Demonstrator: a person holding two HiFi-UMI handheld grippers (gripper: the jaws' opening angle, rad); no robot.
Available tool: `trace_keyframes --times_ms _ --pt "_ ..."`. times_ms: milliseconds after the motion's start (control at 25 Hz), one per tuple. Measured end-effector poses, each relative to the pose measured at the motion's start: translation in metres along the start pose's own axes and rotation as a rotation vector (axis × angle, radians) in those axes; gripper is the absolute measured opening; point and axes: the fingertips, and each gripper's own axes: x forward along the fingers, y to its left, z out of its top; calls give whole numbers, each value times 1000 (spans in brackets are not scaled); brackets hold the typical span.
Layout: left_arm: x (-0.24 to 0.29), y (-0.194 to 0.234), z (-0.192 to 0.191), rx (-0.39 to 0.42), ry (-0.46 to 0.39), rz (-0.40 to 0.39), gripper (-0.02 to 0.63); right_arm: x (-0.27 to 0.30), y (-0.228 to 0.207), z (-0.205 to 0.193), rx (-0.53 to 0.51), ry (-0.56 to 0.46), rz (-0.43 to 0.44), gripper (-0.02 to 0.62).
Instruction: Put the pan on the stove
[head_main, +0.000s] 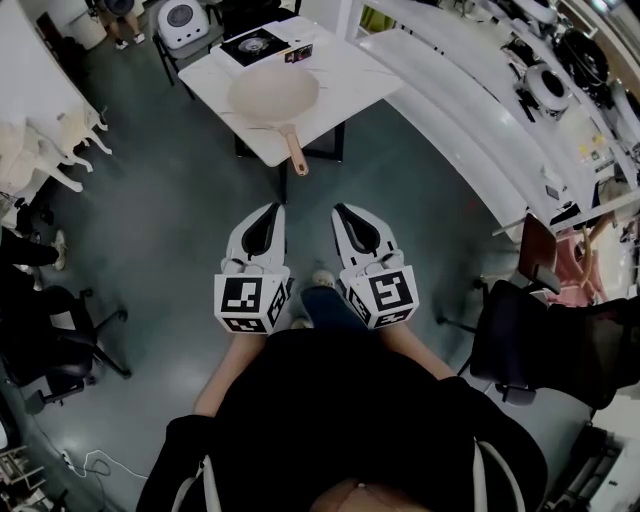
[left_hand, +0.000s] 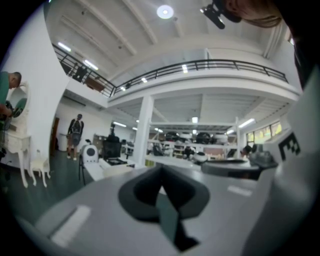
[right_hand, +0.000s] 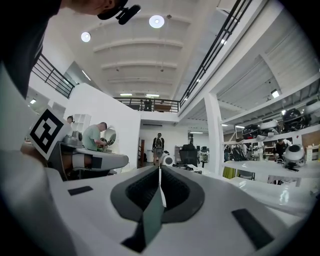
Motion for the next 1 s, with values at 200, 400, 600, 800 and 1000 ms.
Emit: trace_keyframes --times_ms 200,400,600,800,1000 --pt "25 7 -7 -17 10 -26 14 23 -13 -10 25 8 23 23" --pt "60 21 -17 -44 45 -48 63 55 -31 -24 52 38 55 25" --pt "106 42 -26 -97 82 -49 94 97 -56 -41 91 91 94 85" --pt "155 62 -35 -138 123 -62 121 142 -78 -56 119 146 150 135" --pt "193 81 -46 -187 150 -64 132 181 -93 -71 138 190 217 156"
